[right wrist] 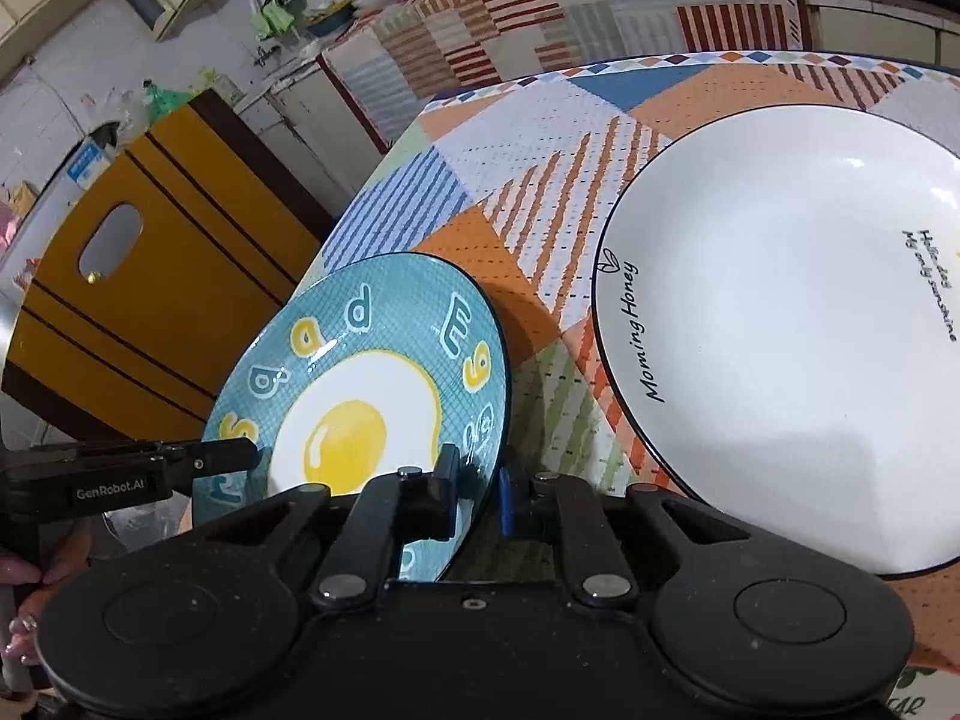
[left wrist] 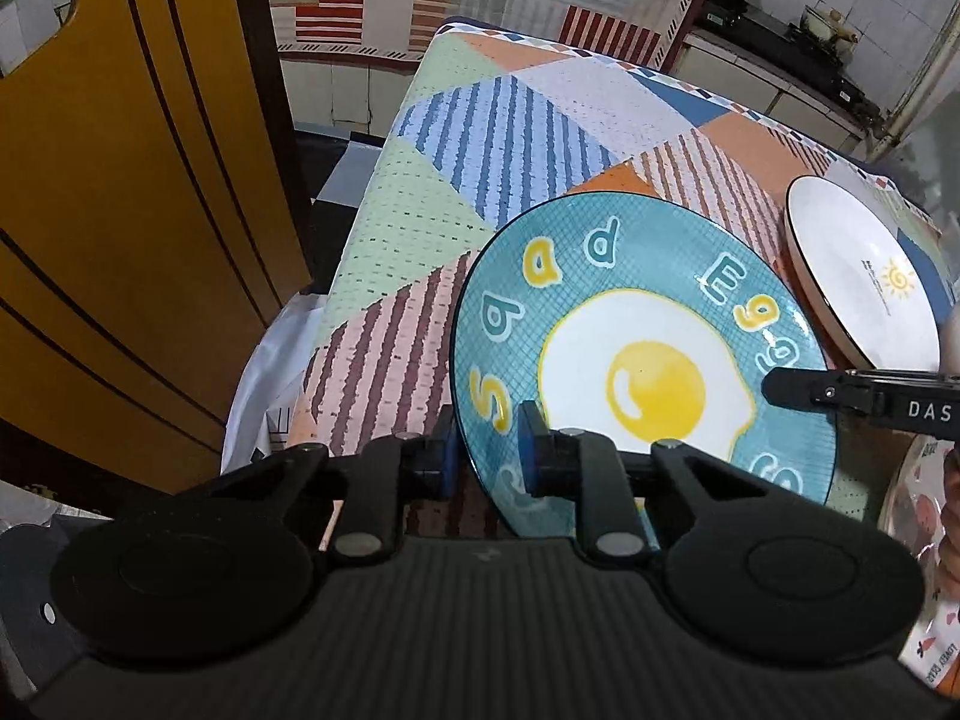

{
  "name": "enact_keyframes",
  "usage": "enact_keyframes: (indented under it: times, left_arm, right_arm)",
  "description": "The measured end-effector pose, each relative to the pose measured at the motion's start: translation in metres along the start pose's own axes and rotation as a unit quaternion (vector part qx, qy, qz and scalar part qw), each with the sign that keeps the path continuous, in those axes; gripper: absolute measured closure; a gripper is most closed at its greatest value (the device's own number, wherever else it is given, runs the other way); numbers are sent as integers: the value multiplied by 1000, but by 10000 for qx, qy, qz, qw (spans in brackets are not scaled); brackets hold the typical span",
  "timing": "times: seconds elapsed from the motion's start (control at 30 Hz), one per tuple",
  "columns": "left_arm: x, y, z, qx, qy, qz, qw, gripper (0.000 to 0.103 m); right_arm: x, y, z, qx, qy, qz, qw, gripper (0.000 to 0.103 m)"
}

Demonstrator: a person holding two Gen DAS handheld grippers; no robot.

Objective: Organize plates and bowls
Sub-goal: 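Lift the blue egg plate and carry it over the bunny plate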

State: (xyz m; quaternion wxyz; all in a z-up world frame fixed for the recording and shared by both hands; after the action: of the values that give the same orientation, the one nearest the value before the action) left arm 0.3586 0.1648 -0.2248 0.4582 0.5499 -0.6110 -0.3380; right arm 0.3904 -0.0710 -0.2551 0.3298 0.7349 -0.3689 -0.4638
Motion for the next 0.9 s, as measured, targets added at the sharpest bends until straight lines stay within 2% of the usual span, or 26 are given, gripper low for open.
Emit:
enact_keyframes:
  times: [0.2, 0.5, 0.9]
  left_arm:
    - [-2, 4, 5, -209, 67, -82, 9997, 84]
    - [10, 34, 17, -175, -113, -204, 9996, 84]
    - [60, 108, 44, 188, -682, -156, 9974, 84]
  right_arm:
    - [-8, 3, 8, -90, 245, 12, 9997, 86]
    - [-14, 24, 19, 72, 313, -114, 9994, 86]
    - [-28, 105, 65, 490, 496, -156, 9974, 84]
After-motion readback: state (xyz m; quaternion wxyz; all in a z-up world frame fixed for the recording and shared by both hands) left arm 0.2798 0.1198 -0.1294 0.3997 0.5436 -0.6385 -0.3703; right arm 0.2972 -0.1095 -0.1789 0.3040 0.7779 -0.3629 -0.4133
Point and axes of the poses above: each gripper's, at about its wrist camera, not at the fingertips, and y roughly against the way its jaws point, x to its right, z to its underside, the point moved 3 cm from there along -y, roughly the way its jaws point, and after that the axes turned 10 degrees about -x, right-handed, at the moved point
